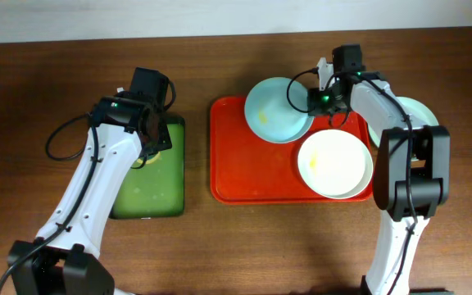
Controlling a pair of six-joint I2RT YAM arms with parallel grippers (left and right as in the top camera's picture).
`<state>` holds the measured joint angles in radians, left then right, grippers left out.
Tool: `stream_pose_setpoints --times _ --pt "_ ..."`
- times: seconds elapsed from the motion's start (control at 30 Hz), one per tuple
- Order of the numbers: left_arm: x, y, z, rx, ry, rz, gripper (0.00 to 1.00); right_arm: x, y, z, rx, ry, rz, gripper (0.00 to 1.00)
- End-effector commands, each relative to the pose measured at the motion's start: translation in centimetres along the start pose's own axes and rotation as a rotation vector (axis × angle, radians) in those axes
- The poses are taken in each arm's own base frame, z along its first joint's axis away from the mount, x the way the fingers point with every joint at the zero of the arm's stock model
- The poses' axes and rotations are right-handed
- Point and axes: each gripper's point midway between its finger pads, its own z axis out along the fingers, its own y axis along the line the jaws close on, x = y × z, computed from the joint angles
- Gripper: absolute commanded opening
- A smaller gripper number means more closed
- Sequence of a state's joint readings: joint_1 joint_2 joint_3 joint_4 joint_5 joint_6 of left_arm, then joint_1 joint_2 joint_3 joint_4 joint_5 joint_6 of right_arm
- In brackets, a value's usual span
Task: Clean dirty plates on tray and stack at the side
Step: 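Reach the right gripper to grip the light blue plate's rim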
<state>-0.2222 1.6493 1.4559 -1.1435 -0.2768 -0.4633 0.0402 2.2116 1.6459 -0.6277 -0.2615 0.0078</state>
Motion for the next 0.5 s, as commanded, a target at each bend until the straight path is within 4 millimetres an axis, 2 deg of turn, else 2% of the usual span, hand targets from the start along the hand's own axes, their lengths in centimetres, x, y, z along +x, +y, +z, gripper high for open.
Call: stream_pose_setpoints --times 0.0,0.1,0.17,0.23,0.33,0.37,0.47 --pt "0.0 0.0 0.3 0.0 0.004 0.013 0.0 2.6 4.2 1.1 -0.125 0.1 -0.021 0.04" --pt "0.0 0.0 0.3 0.0 0.006 0.013 0.0 5.3 7.2 1.4 -0.141 0.205 -0.052 0.04" --pt "0.3 0.1 0.6 -0.003 0.014 0.015 0.0 6.5 7.5 1.6 -0.072 0.249 -0.008 0.04" --pt "0.8 -0.8 1.1 0.04 0.031 0.014 0.0 7.2 6.8 1.8 0.026 0.268 0.057 0.04" --pt "1.2 -2.4 1.7 0.117 0.044 0.014 0.0 9.4 8.2 2.5 0.023 0.319 0.068 0.06" --pt "1.1 -3.5 1.7 0.175 0.047 0.01 0.0 9.6 8.9 3.0 0.015 0.308 0.048 0.25" --pt "0.4 -6.4 1.6 0.317 0.026 0.006 0.0 7.6 9.8 3.8 -0.01 0.219 0.016 0.25"
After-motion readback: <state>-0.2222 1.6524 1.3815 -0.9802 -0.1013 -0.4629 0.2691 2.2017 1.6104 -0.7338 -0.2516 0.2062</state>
